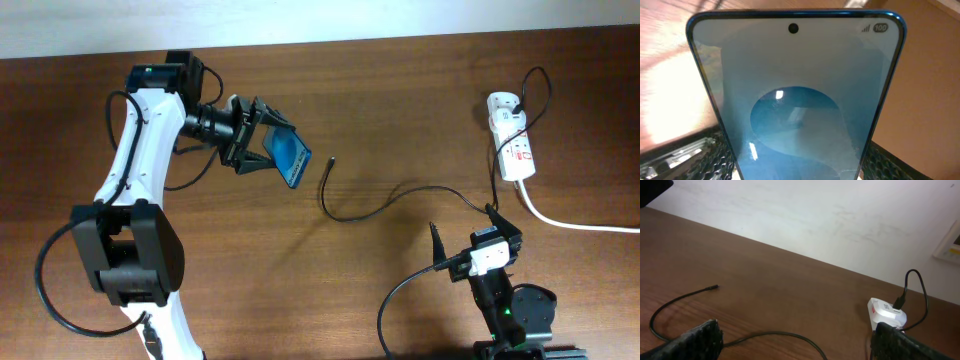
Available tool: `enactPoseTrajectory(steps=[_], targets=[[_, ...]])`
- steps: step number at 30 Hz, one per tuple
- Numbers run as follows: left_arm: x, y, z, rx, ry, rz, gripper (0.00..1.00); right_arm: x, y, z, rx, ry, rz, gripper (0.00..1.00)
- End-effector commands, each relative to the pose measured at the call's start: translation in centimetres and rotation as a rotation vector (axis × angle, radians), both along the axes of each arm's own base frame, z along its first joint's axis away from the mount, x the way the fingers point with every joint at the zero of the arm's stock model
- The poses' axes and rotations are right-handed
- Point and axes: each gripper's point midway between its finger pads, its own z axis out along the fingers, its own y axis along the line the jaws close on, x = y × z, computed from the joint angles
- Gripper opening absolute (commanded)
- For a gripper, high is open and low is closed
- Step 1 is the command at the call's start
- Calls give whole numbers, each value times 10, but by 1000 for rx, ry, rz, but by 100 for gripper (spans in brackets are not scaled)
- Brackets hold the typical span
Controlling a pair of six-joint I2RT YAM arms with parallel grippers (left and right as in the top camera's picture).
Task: Plug charger to phone and switch on socket
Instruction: 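Lift the phone with the left gripper and tilt it toward center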
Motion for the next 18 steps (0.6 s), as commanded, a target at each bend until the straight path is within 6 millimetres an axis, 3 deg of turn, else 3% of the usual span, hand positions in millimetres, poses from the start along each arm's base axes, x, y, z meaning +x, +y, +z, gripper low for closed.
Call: enactPoseTrajectory(steps=[1, 7, 18], targets=[[-1, -13, 43, -186, -22, 5, 0, 0, 1, -3, 4, 3, 2, 99], [-2, -18, 61, -295, 35, 25, 0, 0, 1, -3, 4, 3, 2, 99], [-1, -16, 62, -288, 172, 87, 0, 0, 1, -3, 4, 3, 2, 99]])
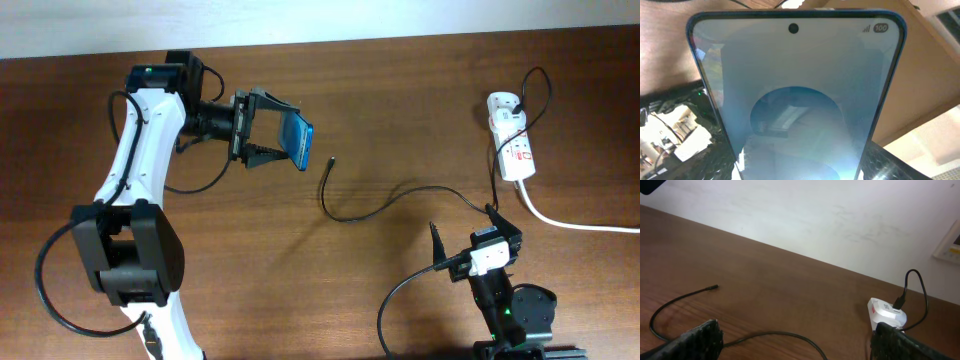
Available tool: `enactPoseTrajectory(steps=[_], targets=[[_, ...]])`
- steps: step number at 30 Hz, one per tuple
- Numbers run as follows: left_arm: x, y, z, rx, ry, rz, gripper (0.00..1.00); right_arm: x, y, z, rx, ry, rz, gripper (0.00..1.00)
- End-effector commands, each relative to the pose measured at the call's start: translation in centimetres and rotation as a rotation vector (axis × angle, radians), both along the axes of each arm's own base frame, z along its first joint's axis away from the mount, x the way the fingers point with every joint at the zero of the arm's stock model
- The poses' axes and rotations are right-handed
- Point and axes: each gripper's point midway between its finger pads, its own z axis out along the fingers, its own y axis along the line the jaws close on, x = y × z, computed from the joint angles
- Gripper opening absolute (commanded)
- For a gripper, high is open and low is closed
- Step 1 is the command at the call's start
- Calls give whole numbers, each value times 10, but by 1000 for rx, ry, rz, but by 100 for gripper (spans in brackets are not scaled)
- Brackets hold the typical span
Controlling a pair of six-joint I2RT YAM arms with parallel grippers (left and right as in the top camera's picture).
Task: Plug charger to phone and switch on socket
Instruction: 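Lift the phone with the left gripper and tilt it toward center, then move the right gripper toward the phone held by the left gripper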
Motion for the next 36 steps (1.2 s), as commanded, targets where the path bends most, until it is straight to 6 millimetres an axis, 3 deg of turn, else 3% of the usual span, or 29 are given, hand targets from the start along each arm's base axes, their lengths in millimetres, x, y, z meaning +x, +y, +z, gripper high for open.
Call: enactPoseTrajectory(steps=[1, 12, 36], targets=[[0, 3, 24, -60, 19, 28, 0, 0, 1, -3, 4, 3, 2, 99], [11, 26, 23, -56, 40, 93, 0, 0, 1, -3, 4, 3, 2, 98], [12, 27, 23, -56, 32, 95, 0, 0, 1, -2, 4, 2, 5, 99]])
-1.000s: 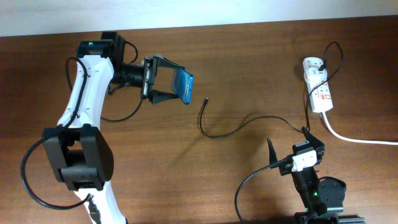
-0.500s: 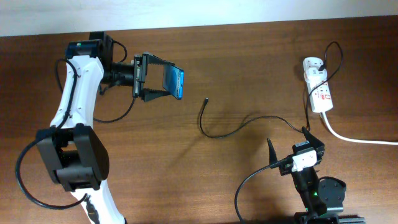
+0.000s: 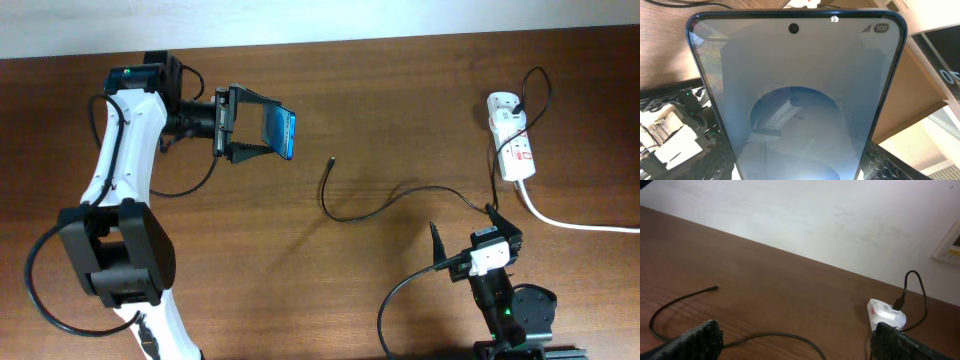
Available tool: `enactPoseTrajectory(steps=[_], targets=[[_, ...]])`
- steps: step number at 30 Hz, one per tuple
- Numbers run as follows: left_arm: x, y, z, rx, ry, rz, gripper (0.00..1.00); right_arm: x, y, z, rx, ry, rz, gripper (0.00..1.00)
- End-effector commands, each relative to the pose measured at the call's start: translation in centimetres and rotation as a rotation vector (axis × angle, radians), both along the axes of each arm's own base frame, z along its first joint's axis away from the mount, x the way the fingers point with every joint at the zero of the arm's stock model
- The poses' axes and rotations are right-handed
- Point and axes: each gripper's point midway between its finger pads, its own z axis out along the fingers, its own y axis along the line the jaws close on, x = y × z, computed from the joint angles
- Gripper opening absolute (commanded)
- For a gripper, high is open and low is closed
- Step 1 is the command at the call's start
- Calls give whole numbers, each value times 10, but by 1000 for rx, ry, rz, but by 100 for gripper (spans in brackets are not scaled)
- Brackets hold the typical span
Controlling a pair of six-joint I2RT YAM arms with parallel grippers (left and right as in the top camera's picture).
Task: Plug charger to phone and switch on socket
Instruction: 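Move the right gripper toward the phone held by the left gripper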
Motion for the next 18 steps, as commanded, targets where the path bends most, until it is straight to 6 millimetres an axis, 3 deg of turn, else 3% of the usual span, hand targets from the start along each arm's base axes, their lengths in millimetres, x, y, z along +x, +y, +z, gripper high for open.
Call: enactPoseTrajectory(steps=[1, 18], targets=[[-1, -1, 23, -52, -29, 6, 0, 0, 1, -4, 4, 8, 4, 99], [-1, 0, 18, -26, -29, 6, 0, -1, 3, -3, 54, 16, 13, 99]])
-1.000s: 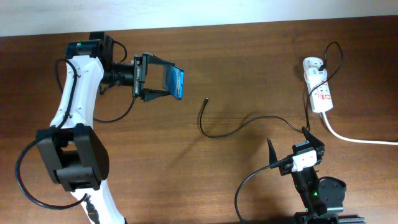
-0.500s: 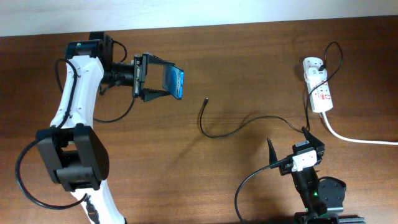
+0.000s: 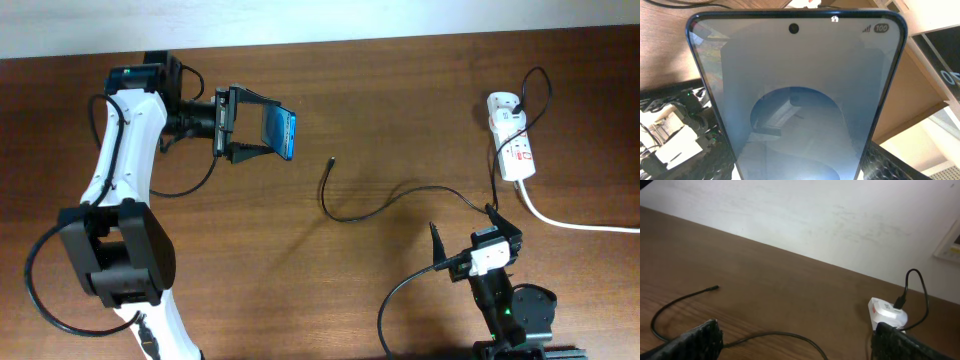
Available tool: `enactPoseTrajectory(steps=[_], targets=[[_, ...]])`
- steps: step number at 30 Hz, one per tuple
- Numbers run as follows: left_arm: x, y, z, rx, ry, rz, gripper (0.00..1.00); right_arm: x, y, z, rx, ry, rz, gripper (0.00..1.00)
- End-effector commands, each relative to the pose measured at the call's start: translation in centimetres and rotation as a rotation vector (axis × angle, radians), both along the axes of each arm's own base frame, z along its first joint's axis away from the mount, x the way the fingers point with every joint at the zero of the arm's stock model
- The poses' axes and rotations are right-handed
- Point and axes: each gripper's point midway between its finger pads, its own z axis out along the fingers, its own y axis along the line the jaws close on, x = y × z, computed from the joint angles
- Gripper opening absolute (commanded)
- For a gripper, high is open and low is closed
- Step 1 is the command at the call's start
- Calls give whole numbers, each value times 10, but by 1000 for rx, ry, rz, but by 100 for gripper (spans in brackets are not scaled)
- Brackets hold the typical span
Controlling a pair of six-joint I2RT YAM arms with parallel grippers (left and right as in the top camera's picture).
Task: Plug charger to phone and switch on socket
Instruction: 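Move the right gripper toward the phone held by the left gripper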
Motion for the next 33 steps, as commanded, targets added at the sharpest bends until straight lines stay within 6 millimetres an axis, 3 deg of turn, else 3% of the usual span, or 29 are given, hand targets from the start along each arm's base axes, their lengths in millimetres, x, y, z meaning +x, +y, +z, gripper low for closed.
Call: enactPoseTrajectory(steps=[1, 7, 18, 24, 33], targets=[[-1, 0, 19, -30, -29, 6, 0, -1, 3, -3, 111, 25, 10, 98], [-1, 0, 19, -30, -29, 7, 0, -1, 3, 3, 245, 43, 4, 99], [-1, 0, 19, -30, -29, 7, 0, -8, 6, 18, 280, 75, 16, 99], [-1, 0, 19, -30, -29, 7, 0, -13, 6, 32, 386, 93, 12, 99], [-1, 0, 19, -30, -30, 6, 0, -15, 11, 61, 389, 170, 23, 99]])
